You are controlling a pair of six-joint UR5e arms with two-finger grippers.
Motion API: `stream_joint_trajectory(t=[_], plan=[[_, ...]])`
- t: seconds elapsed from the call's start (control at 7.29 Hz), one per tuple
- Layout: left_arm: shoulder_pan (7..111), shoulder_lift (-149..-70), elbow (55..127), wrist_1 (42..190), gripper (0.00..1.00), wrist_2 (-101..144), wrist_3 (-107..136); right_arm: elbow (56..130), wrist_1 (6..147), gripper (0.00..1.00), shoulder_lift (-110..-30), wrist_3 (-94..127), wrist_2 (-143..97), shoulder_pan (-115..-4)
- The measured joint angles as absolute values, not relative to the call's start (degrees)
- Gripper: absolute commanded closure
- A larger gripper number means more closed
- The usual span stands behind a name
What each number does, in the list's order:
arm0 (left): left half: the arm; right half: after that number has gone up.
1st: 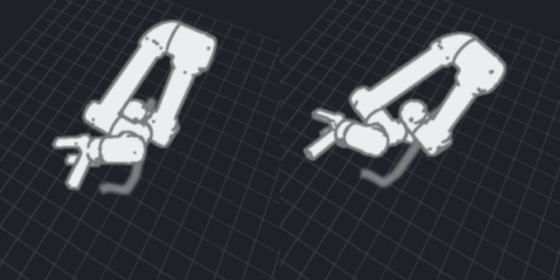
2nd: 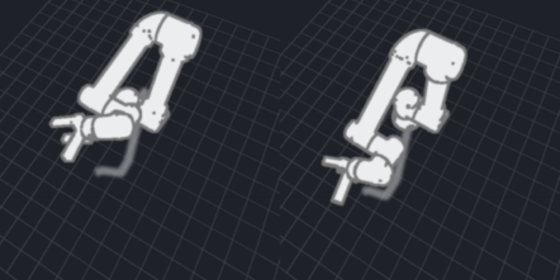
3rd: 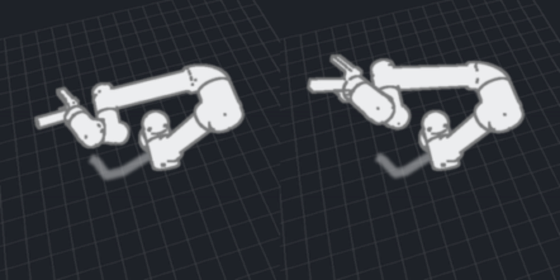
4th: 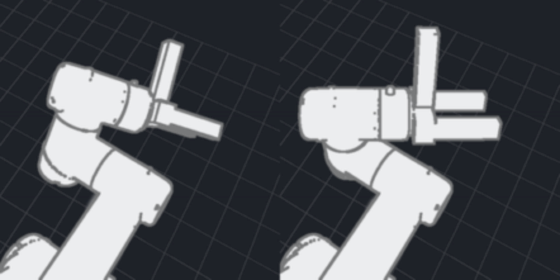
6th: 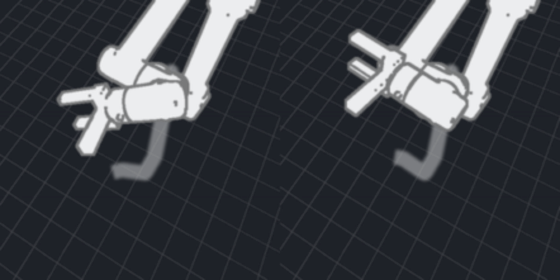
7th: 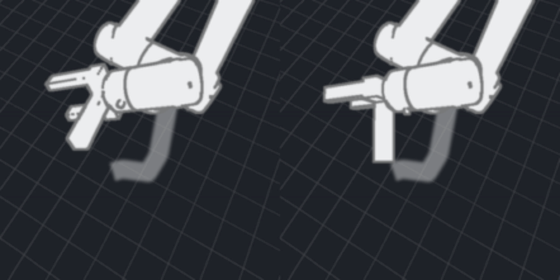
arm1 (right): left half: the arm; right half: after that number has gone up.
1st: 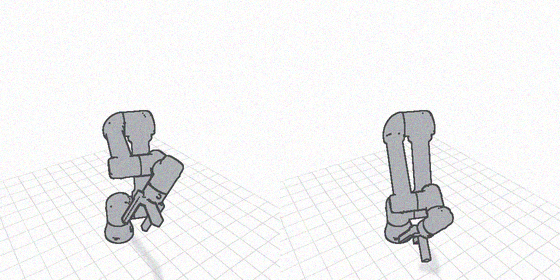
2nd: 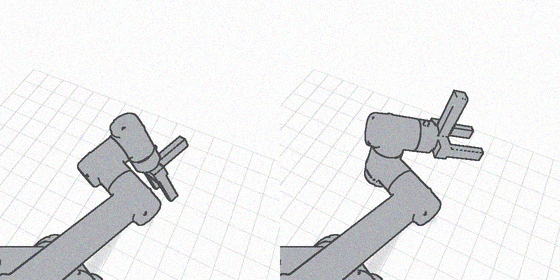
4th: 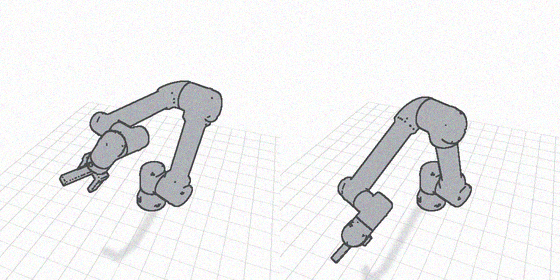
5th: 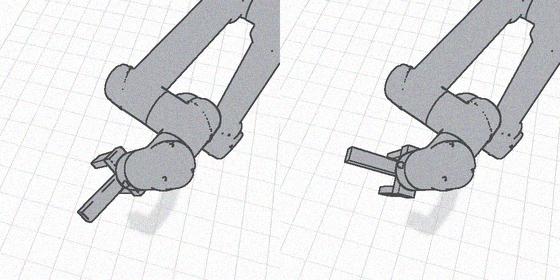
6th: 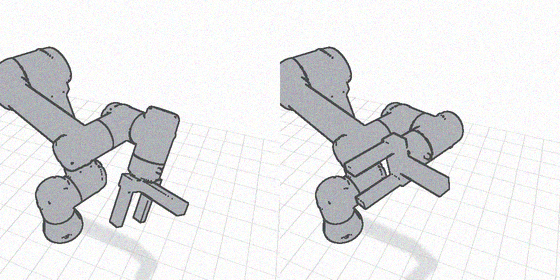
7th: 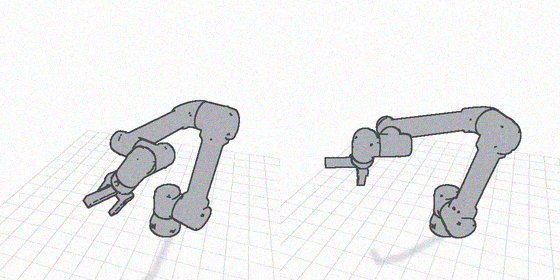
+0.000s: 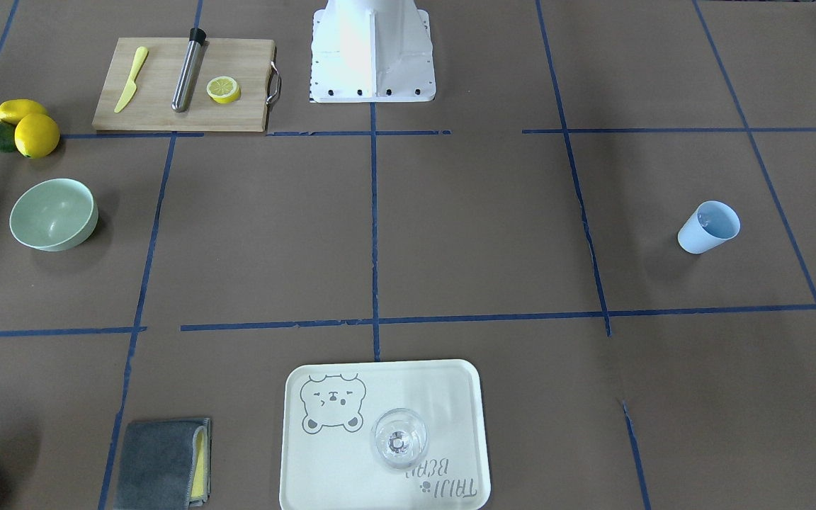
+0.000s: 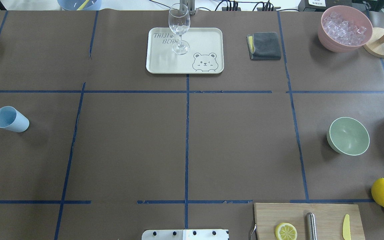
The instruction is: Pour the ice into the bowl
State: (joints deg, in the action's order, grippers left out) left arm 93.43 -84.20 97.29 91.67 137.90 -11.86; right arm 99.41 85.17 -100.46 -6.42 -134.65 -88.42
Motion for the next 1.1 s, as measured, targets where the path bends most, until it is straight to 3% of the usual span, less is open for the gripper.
stream_joint_trajectory(t=[0.69,1.1], plan=[[93.43,-84.20,97.15,94.08,0.00,137.79,-12.30,99.40,85.03,0.00,-100.12,-6.19,-134.58,-88.33],[93.43,-84.18,97.06,94.21,0.00,137.58,-12.33,99.67,85.18,0.00,-93.12,-4.30,-134.48,-88.31]])
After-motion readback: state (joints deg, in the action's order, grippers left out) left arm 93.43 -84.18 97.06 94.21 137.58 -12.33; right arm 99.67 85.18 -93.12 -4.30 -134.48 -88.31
